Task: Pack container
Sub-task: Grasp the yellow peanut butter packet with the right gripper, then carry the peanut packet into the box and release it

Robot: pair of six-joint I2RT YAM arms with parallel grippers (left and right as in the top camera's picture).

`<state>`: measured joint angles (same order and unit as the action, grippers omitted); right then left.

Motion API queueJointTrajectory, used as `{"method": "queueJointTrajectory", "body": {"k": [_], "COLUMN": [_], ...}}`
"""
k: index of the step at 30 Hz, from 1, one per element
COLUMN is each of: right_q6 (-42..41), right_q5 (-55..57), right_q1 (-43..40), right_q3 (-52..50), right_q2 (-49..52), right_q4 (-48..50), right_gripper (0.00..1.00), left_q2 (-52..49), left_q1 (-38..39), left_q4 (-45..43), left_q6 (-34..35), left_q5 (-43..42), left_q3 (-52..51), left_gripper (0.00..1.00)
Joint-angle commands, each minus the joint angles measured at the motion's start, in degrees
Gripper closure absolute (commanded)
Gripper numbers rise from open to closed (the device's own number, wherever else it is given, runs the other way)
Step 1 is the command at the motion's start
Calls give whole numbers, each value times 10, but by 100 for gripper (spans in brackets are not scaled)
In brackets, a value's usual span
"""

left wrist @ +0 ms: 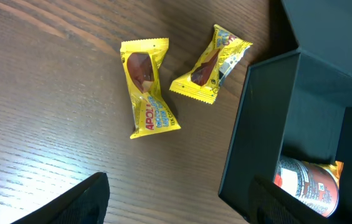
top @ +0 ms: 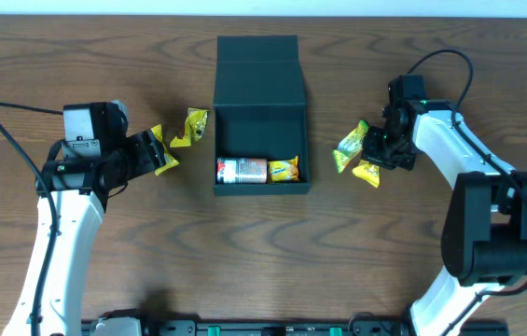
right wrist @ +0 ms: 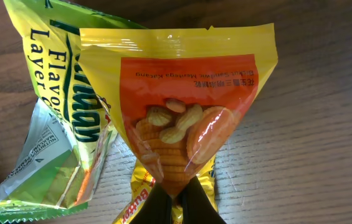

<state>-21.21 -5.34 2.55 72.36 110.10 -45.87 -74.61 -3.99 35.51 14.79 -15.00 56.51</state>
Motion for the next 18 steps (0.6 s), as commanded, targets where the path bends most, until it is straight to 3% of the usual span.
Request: {"method": "queueJointTrajectory", "body": {"k": [1, 10, 18], "right_q6": [5, 54, 84], "right_q5": [-1, -7, -7], "right_q1": [2, 31, 182], "right_q3": [-1, 183, 325], "right_q2": [8, 6, 5], "right_q4": [-7, -152, -159], "right_gripper": [98, 98, 99], "left_q2": [5, 5, 5], "left_q1": [-2, -2, -2], "left_q4": [-2, -2, 1], "left_q6": [-6, -6, -6], "left_q5": [2, 2, 2], "left_q3": [-4, -4, -4], "left_gripper": [28, 28, 28]}}
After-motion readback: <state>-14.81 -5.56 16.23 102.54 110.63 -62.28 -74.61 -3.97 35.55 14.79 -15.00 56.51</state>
